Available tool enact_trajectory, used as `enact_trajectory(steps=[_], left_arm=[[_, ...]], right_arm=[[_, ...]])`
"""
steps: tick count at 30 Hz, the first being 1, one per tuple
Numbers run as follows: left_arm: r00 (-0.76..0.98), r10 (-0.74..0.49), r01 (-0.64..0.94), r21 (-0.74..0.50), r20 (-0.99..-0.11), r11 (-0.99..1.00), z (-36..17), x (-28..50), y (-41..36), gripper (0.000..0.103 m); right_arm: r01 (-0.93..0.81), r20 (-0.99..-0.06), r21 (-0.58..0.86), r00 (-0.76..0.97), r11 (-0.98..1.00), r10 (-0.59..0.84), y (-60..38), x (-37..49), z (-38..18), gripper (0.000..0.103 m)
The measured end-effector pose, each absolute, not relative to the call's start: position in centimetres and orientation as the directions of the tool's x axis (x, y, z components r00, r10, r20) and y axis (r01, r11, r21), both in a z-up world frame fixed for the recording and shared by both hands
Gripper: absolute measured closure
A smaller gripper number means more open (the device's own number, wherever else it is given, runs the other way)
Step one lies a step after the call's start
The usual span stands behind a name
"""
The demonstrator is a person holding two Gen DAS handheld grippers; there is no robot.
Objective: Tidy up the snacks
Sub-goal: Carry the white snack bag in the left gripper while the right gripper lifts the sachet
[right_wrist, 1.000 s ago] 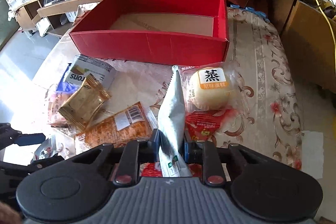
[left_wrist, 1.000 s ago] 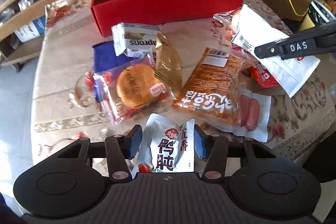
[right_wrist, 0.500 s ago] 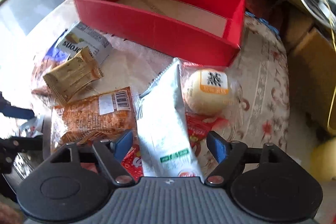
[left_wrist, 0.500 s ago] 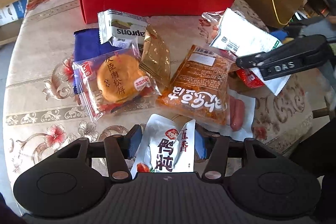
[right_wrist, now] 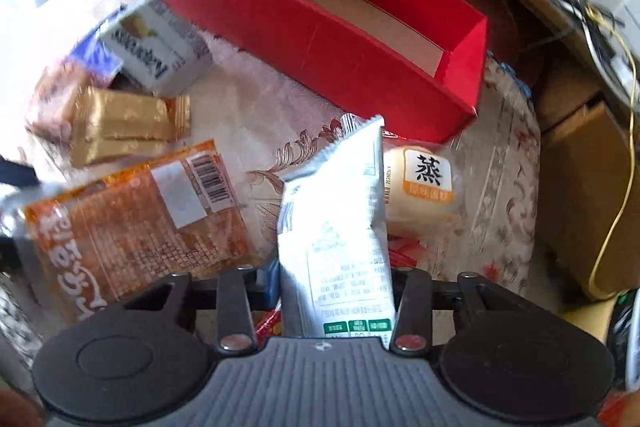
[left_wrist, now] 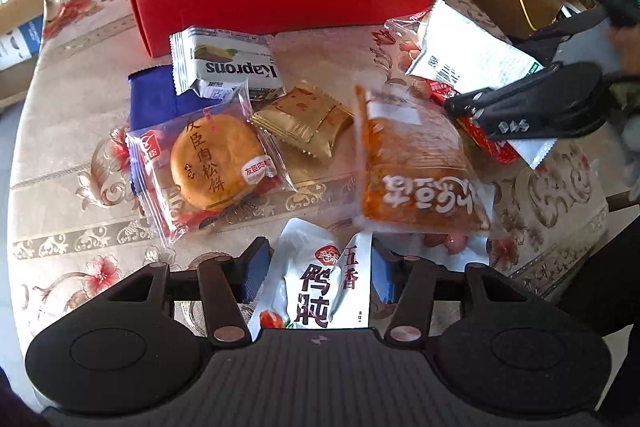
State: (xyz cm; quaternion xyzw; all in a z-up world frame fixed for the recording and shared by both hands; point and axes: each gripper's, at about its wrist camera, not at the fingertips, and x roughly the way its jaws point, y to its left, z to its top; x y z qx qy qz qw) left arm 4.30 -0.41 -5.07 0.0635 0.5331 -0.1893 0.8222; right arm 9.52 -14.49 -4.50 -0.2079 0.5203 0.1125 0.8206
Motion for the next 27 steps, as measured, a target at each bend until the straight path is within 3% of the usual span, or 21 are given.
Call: enact_trajectory(steps=[3,10,16,18,21,27], left_arm=[[0.370,-0.231,0.368,-0.087,-0.900,0.926,-4.9,4.2,-0.3,0.044],[0.378,-0.196,0.348,-0.057,-0.905,0.936,-5.0,4.2,-0.7,0.044],[0.368,-0.206,0.356,-0.068,-0.907,0.932,-5.1,4.3,-0.6,0.044],[0.363,-0.216,0.360,-0.077,-0.906,0.930,-5.1,4.4,-0.6,0.043],[0.357,-0.227,0.363,-0.090,-0.906,0.928,-5.1,4.5,-0.4,0.043],[0.350,-0.259,0.370,-0.121,-0.900,0.921,-4.8,4.5,-0.3,0.043]], right_arm=[[-0.340,-0.895,-0.114,0.443,0.933,0.053,-15.8,9.4,-3.4,0.077],[-0.346,-0.899,-0.021,0.416,0.938,0.133,-16.9,9.4,-3.7,0.078],[-0.355,-0.898,-0.058,0.426,0.933,0.106,-16.6,10.0,-4.2,0.076],[-0.361,-0.900,-0.067,0.424,0.930,0.099,-16.4,10.2,-4.2,0.070],[-0.370,-0.899,-0.123,0.435,0.921,0.055,-15.8,10.2,-4.9,0.069],[-0.314,-0.906,-0.085,0.420,0.946,0.058,-16.6,9.9,-4.6,0.077]])
